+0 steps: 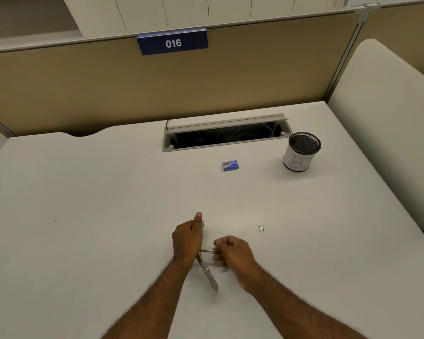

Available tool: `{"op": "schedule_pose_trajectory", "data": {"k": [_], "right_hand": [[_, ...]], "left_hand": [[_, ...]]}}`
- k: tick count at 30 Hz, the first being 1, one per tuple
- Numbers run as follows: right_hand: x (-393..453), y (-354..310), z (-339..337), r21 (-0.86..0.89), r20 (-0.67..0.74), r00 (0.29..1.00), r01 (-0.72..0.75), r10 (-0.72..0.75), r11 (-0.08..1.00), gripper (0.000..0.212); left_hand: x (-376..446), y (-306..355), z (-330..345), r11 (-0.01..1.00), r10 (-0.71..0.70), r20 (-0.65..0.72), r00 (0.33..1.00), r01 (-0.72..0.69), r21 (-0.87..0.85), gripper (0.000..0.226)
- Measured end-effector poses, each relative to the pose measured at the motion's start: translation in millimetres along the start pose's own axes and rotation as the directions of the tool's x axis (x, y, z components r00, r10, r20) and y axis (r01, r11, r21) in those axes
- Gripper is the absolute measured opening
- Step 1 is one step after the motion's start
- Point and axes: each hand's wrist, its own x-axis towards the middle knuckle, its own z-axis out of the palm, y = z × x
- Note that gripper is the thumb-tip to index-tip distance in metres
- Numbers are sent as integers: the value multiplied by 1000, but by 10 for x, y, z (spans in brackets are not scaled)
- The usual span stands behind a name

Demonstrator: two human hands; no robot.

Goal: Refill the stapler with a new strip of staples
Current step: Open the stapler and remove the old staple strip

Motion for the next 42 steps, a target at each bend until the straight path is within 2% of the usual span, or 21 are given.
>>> {"op": "schedule_pose_trajectory", "data": {"k": [1, 2, 4, 6, 8, 12, 20, 22, 24, 26, 28, 30, 32, 35, 38, 42], "right_hand": [[23, 10, -63, -155, -98, 988, 107, -124, 982, 11], [45, 22, -136, -318, -184, 941, 216, -284, 923, 9], [77, 48, -300, -533, -302, 782, 336, -546, 776, 6], [113, 62, -461, -595, -415, 655, 330, -632, 733, 11], [164, 84, -610, -619, -487, 600, 275, -635, 735, 18], [250, 135, -757, -728, -443, 681, 105, -583, 677, 29], [333, 93, -733, -754, -390, 726, 102, -567, 649, 8], [315, 46, -724, -642, -379, 742, 219, -552, 735, 4], [288, -35, -690, -447, -350, 800, 315, -488, 837, 5], [258, -121, -651, -212, -271, 896, 300, -351, 930, 3], [218, -189, -624, 74, -127, 970, 220, -210, 973, 6], [186, -234, -613, 351, 31, 992, 102, -120, 931, 6], [160, -255, -597, 526, 126, 988, 7, -87, 850, 4], [142, -275, -584, 631, 158, 985, -50, -65, 774, 5], [129, -318, -588, 714, 168, 985, -92, -43, 694, 4], [137, -389, -608, 784, 189, 982, -132, -30, 607, 4]], "left_hand": [[5, 2, 9, 998, -43, 8, 999, 44, -45, 60], [13, 7, 16, 990, -98, 26, 995, 100, -102, 57], [24, 7, 36, 949, -201, 89, 976, 216, -230, 49], [32, 10, 45, 917, -249, 146, 957, 282, -284, 45], [39, 13, 38, 891, -274, 188, 943, 322, -319, 46], [49, 6, 42, 869, -281, 228, 932, 348, -353, 48], [31, -21, 35, 869, -271, 232, 934, 341, -360, 49], [25, -33, 36, 869, -271, 237, 933, 343, -356, 50], [24, -40, 37, 860, -275, 241, 931, 351, -371, 49], [23, -38, 46, 855, -278, 239, 930, 353, -379, 49], [22, -24, 52, 850, -282, 238, 929, 357, -386, 48], [28, -8, 59, 845, -294, 245, 924, 371, -384, 46], [37, 4, 65, 823, -309, 267, 913, 397, -406, 44], [76, 11, 76, 801, -319, 287, 903, 419, -428, 40], [137, 0, 89, 820, -302, 289, 909, 402, -408, 33], [222, -49, 108, 839, -277, 235, 932, 354, -414, 17]]}}
